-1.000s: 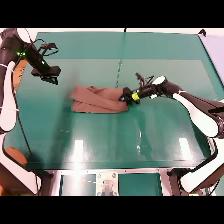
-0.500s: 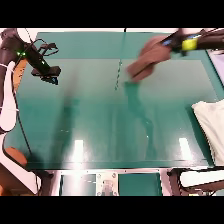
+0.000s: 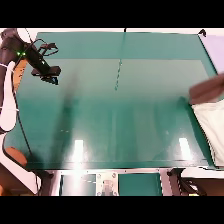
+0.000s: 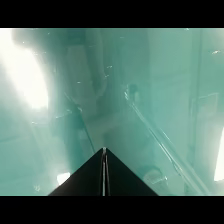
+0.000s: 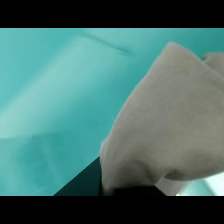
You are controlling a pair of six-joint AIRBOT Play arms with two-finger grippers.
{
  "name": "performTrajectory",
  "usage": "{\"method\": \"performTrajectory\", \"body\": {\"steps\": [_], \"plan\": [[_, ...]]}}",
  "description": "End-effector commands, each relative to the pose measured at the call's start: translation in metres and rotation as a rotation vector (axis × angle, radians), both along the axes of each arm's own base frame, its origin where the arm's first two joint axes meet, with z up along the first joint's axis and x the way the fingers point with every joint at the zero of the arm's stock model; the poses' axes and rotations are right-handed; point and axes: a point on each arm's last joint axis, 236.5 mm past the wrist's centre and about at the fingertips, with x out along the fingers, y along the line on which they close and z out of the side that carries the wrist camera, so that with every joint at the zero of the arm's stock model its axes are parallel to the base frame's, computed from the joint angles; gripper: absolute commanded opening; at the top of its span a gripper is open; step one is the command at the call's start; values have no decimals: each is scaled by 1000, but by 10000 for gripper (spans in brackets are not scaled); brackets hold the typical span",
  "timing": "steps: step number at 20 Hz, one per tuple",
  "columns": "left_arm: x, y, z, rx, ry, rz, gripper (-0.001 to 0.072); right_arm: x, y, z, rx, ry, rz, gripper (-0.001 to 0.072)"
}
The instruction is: Fold the shirts.
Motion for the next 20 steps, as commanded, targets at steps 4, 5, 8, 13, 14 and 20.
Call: {"method": "performTrajectory", "body": {"steps": [4,5,8,13,14,20], "plan": [[0,-5,1,-25,5,14,27,-105,-65,-23,-126,324,-255,14],[0,-5,1,-25,5,14,27,-106,-65,-22,-132,325,-259,13],[-1,-6,1,-25,6,14,27,-127,-61,-27,-113,414,-284,14],[0,-5,1,-25,5,15,27,-179,-69,-40,-165,604,-387,14],[-1,-5,1,-25,6,14,27,-187,-69,-46,-163,639,-394,14],[-2,-8,2,-35,12,11,27,-241,-55,-111,-86,931,-404,16]]}}
